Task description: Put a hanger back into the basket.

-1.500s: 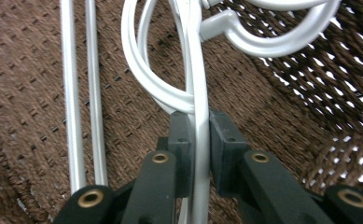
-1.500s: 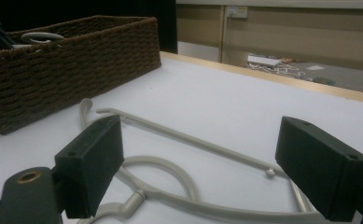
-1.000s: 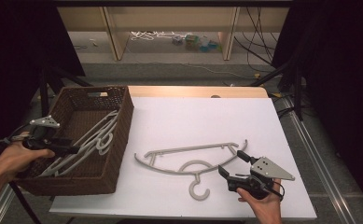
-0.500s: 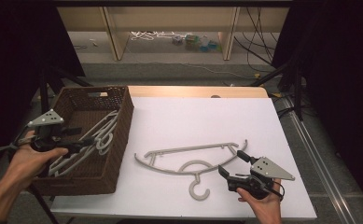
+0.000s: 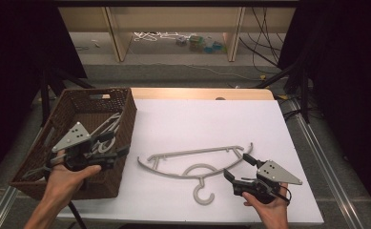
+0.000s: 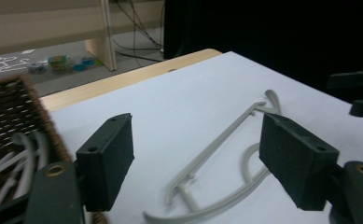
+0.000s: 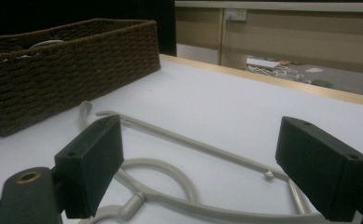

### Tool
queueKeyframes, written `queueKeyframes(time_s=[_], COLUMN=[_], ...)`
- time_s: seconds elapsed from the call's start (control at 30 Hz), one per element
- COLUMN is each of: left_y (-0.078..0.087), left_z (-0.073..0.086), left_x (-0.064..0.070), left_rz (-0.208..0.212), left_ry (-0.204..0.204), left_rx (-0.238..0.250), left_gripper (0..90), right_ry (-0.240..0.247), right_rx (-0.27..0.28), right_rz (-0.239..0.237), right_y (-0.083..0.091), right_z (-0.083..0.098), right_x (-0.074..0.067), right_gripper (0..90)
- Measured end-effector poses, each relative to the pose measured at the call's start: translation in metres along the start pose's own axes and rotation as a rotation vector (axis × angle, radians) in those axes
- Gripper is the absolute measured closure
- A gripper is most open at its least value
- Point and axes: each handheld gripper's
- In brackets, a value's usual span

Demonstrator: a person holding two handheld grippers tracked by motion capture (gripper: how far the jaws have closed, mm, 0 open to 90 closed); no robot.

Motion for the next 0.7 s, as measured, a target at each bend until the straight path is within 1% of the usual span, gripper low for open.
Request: queueKeyframes(time_s=[0.07, 0.13, 0.2, 0.23, 0.27, 0.37, 0.43, 0.47, 0.53, 0.57, 0.63, 0.67, 0.7], left_y=[-0.007, -0.013, -0.020, -0.023, -0.026, -0.037, -0.043, -0.046, -0.051, -0.054, -0.059, -0.062, -0.065], left_z=[0.000, 0.001, 0.004, 0.006, 0.009, 0.020, 0.027, 0.031, 0.037, 0.040, 0.046, 0.049, 0.053], left_x=[0.006, 0.012, 0.017, 0.019, 0.021, 0.028, 0.031, 0.033, 0.035, 0.036, 0.039, 0.042, 0.043], left_rz=[0.028, 0.029, 0.037, 0.040, 0.043, 0.043, 0.046, 0.043, 0.042, 0.043, 0.051, 0.056, 0.067], left_ry=[-0.010, -0.011, -0.014, -0.014, -0.029, -0.022, -0.034, -0.031, -0.031, -0.030, -0.041, -0.042, -0.050], left_rx=[0.029, 0.060, 0.077, 0.079, 0.076, 0.084, 0.087, 0.082, 0.090, 0.087, 0.076, 0.066, 0.061], left_gripper=[22.4, 20.9, 19.4, 18.9, 18.6, 17.6, 16.5, 16.4, 16.2, 16.2, 16.2, 16.2, 16.3], right_ry=[-0.001, -0.001, -0.002, 0.000, -0.002, -0.002, -0.001, -0.003, -0.003, -0.003, -0.001, -0.007, -0.009], right_rx=[0.006, 0.010, 0.016, 0.016, 0.023, 0.028, 0.022, 0.028, 0.030, 0.028, 0.024, 0.042, 0.045], right_rz=[-0.008, -0.004, 0.004, 0.004, -0.003, -0.006, -0.011, -0.008, -0.011, -0.013, -0.014, -0.012, -0.013], right_y=[0.000, 0.000, 0.001, 0.001, 0.002, 0.002, 0.002, 0.002, 0.002, 0.002, 0.003, 0.002, 0.002], right_z=[0.000, 0.000, -0.001, -0.001, -0.001, -0.002, -0.002, -0.001, -0.001, -0.001, -0.001, -0.001, -0.001], right_x=[0.000, 0.001, 0.001, 0.001, 0.001, 0.002, 0.002, 0.001, 0.001, 0.001, 0.002, 0.001, 0.001], right_gripper=[16.0, 16.0, 16.0, 16.0, 16.0, 16.0, 16.0, 16.0, 16.0, 16.0, 15.9, 15.9, 15.9])
Point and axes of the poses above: each handheld gripper's, and its own axes: y roughly backward along the jaws, z roughly out of its underside, x roughly to its right, and after that the axes turned 6 degrees about z, right-handed
